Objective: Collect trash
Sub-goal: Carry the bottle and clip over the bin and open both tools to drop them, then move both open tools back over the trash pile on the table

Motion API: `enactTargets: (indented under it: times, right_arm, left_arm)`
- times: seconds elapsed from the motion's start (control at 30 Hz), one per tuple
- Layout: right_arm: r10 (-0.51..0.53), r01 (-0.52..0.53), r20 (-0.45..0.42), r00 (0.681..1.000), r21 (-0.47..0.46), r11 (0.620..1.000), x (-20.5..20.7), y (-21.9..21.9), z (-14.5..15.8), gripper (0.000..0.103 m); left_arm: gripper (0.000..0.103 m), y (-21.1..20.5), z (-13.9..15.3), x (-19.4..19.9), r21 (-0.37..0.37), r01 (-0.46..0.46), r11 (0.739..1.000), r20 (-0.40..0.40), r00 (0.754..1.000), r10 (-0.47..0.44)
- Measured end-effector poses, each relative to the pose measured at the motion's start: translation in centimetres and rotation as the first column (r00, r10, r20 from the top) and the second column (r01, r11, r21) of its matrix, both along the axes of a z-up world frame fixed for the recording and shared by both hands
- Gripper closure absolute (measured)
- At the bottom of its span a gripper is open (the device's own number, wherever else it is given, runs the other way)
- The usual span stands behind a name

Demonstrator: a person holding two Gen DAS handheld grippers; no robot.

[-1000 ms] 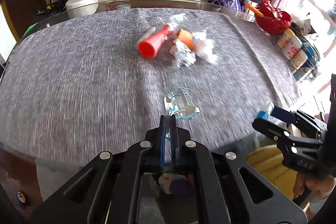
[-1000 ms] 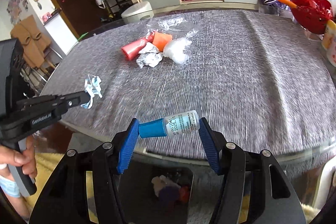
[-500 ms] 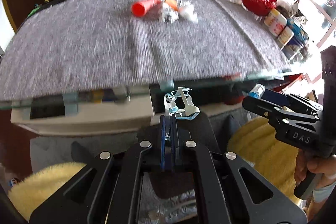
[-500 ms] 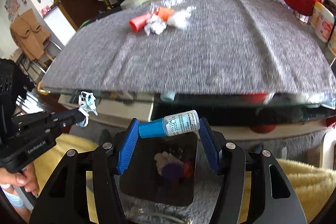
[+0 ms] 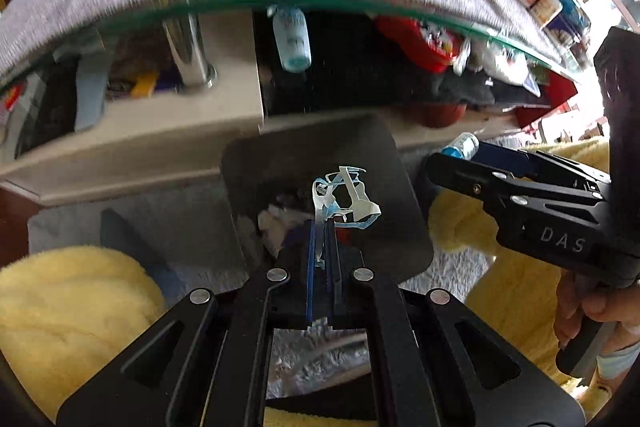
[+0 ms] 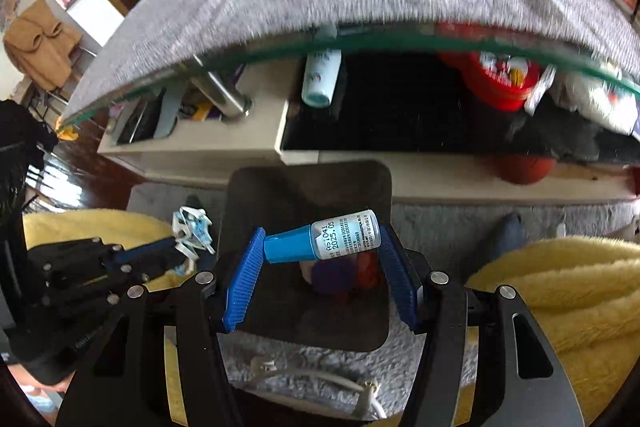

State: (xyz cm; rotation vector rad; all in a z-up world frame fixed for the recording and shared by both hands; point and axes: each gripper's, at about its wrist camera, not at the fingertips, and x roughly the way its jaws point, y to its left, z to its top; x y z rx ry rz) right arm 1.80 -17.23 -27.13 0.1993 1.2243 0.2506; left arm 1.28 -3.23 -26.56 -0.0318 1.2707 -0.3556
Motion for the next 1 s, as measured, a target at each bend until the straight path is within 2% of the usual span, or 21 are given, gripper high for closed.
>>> enactTargets:
  times: [0.2, 0.4, 0.43, 0.53, 0.57, 0.6, 0.7, 0.77, 0.83, 0.9, 0.93, 1.0]
  right_arm:
    - [0.002, -0.002, -0.033, 0.999, 0.014, 1.000, -0.3, 0.4, -1.3, 0.044]
    - [0.012, -0.010, -0.046, 0.999, 0.043, 0.999, 0.0, 1.1, -1.3, 0.043]
    - [0.014, -0.012, -0.045, 0.999, 0.045, 0.999, 0.1, 1.2, -1.2, 0.043]
    - [0.010, -0.008, -0.044, 0.999, 0.040, 0.999, 0.2, 1.3, -1.2, 0.042]
    - [0.006, -0.004, -0.044, 0.999, 0.038, 0.999, 0.3, 1.1, -1.2, 0.038]
    - [-0.003, 0.005, -0.044, 0.999, 0.034, 0.999, 0.4, 0.9, -1.2, 0.029]
    - [-0.021, 0.022, -0.038, 0.999, 0.030, 0.999, 0.6, 0.3, -1.0, 0.026]
    - [-0.035, 0.036, -0.036, 0.999, 0.028, 0.999, 0.7, -0.2, -1.0, 0.024]
    - [-0.052, 0.052, -0.027, 0.998, 0.017, 0.998, 0.9, -0.7, -0.6, 0.018]
    - [-0.064, 0.064, -0.014, 0.998, 0.004, 0.998, 1.2, -1.2, -0.2, 0.012]
    - [-0.068, 0.068, -0.010, 0.998, 0.002, 0.998, 1.3, -1.4, 0.1, 0.011]
    - [-0.076, 0.076, -0.002, 0.997, 0.013, 0.997, 1.6, -1.9, 0.7, 0.011]
  left_arm:
    - [0.100, -0.2, -2.1, -0.6, 0.000, 0.012, 1.000, -0.041, 0.999, -0.012]
    - [0.096, -0.1, -2.7, -0.5, -0.023, 0.012, 1.000, -0.062, 0.998, -0.014]
    - [0.090, -0.1, -2.7, -0.4, -0.022, 0.009, 1.000, -0.064, 0.998, -0.011]
    - [0.082, 0.1, -2.6, -0.2, -0.017, 0.002, 1.000, -0.060, 0.998, -0.002]
    - [0.080, 0.2, -2.5, -0.1, -0.015, -0.003, 1.000, -0.058, 0.998, 0.002]
    - [0.075, 0.4, -2.5, -0.1, -0.014, -0.009, 1.000, -0.058, 0.998, 0.008]
    - [0.062, 0.9, -2.3, 0.1, -0.003, -0.026, 1.000, -0.048, 0.999, 0.026]
    - [0.052, 1.3, -2.1, 0.3, 0.006, -0.035, 0.999, -0.038, 0.999, 0.036]
    - [0.034, 1.8, -1.6, 0.5, 0.016, -0.050, 0.999, -0.020, 0.999, 0.051]
    - [0.024, 2.2, -1.0, 0.8, 0.022, -0.061, 0.998, -0.002, 0.998, 0.061]
    - [0.018, 2.3, -0.7, 0.9, 0.023, -0.064, 0.998, 0.004, 0.998, 0.064]
    - [0.013, 2.6, 0.0, 1.3, 0.023, -0.067, 0.997, 0.023, 0.998, 0.067]
